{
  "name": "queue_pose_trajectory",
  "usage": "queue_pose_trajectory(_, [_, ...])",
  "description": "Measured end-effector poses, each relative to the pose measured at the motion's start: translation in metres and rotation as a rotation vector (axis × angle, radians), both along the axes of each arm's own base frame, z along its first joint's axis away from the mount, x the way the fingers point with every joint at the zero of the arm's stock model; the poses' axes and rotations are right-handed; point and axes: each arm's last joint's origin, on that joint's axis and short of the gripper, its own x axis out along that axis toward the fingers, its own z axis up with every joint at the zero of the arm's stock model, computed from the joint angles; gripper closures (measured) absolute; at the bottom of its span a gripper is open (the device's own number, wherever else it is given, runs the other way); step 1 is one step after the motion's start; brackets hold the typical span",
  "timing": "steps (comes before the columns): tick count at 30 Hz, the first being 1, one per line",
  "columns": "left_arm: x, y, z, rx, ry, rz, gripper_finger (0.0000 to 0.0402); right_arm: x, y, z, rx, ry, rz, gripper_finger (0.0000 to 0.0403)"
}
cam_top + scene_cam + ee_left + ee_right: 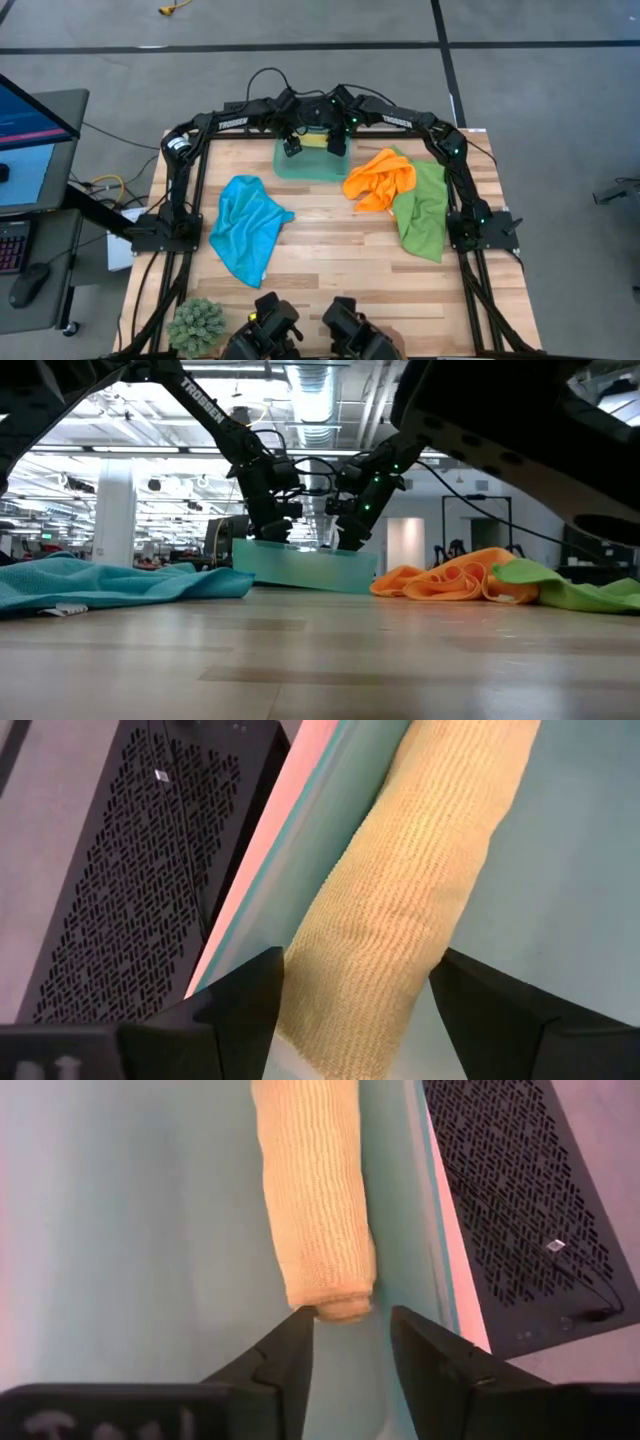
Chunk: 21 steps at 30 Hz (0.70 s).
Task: Roll microfiber towels into tight, uniform cylinder then place into a basket
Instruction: Put the rolled yellow microfiber towel into the green bin
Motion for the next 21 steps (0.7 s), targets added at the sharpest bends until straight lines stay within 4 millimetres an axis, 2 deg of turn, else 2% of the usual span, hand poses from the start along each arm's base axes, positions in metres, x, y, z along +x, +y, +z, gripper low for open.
queue_pose_trajectory(7, [0.002, -0.002, 0.000, 0.002, 0.002, -0.008, 0.0159, 0.002, 0.007, 0.006, -0.007, 0.005, 0.028, 0.0264])
queue_pose_trajectory(14, [0.001, -0.002, 0.000, -0.007, 0.001, 0.007, 0.0159, -0.003, 0.008, 0.033, -0.019, -0.075, 0.038, 0.0277])
queue_pose_trajectory(19, [0.004, -0.005, 0.000, -0.012, -0.005, 0.013, 0.0159, 0.003, 0.009, 0.035, 0.032, -0.167, 0.045, 0.0285])
queue_pose_trajectory(21, [0.006, -0.006, 0.000, -0.013, -0.006, 0.011, 0.0159, 0.006, 0.011, 0.028, 0.026, -0.196, 0.035, 0.0289])
